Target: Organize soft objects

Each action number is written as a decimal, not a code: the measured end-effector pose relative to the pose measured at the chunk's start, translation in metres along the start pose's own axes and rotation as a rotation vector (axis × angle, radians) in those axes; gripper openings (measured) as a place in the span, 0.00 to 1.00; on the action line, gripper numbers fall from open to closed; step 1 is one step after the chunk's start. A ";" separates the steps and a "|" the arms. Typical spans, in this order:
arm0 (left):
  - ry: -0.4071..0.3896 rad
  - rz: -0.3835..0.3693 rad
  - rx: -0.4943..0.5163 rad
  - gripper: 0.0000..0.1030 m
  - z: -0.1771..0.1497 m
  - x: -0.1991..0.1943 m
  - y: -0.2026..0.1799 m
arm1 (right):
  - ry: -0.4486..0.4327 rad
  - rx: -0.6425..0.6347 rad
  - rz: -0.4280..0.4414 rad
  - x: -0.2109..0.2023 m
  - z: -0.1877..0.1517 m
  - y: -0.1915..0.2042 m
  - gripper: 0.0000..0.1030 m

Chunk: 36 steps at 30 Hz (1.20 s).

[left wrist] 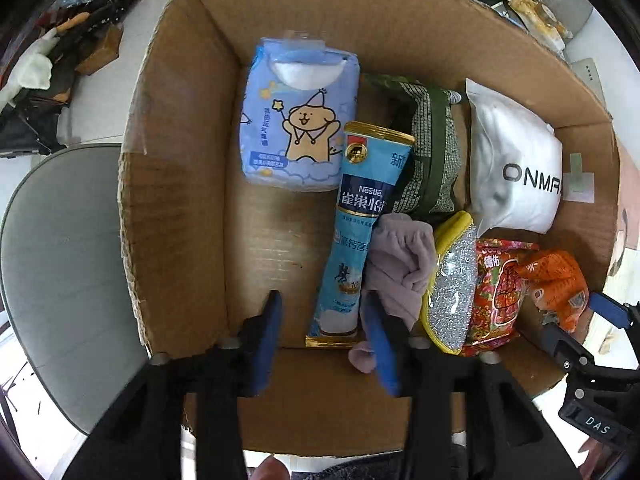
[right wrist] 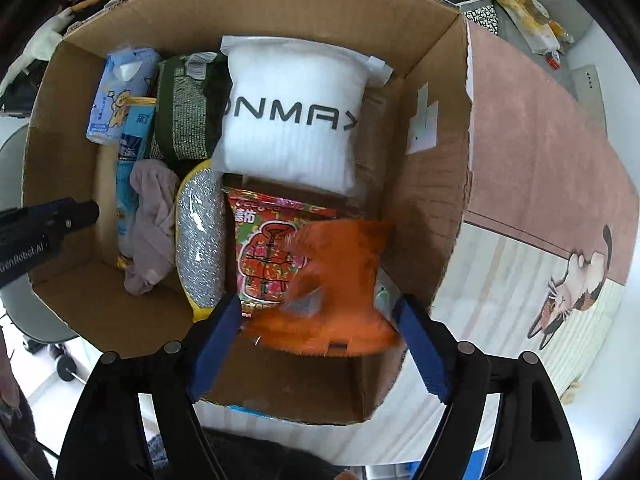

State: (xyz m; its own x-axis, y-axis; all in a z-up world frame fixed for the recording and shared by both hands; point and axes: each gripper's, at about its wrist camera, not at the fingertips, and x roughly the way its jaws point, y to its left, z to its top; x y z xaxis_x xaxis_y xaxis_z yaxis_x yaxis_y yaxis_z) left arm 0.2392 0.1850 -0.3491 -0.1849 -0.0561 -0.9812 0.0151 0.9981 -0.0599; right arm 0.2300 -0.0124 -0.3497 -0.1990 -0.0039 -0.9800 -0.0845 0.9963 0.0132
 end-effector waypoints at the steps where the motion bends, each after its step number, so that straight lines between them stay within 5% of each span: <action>1: -0.008 -0.006 -0.010 0.44 -0.001 -0.002 0.002 | -0.004 0.006 0.003 -0.002 0.000 0.000 0.89; 3: -0.017 -0.026 -0.018 0.46 -0.003 -0.007 0.003 | -0.019 0.012 0.015 -0.005 0.000 0.001 0.90; 6: -0.050 -0.030 -0.011 0.88 -0.005 -0.017 0.001 | -0.036 0.037 0.041 -0.012 0.000 -0.001 0.90; 7: -0.065 -0.029 -0.006 0.90 -0.005 -0.022 -0.001 | -0.047 0.045 0.046 -0.015 0.000 -0.002 0.95; 13: -0.125 -0.031 0.014 0.97 -0.018 -0.044 -0.011 | -0.101 0.076 0.067 -0.033 -0.010 -0.002 1.00; 36: -0.390 0.044 0.013 0.97 -0.098 -0.124 -0.038 | -0.324 0.143 0.054 -0.093 -0.084 -0.006 1.00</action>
State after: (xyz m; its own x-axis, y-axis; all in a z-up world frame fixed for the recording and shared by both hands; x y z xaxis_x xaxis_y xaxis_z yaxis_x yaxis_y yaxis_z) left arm 0.1656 0.1567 -0.2070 0.2032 -0.0212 -0.9789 0.0274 0.9995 -0.0160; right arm 0.1667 -0.0247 -0.2423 0.1221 0.0537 -0.9911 0.0599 0.9963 0.0613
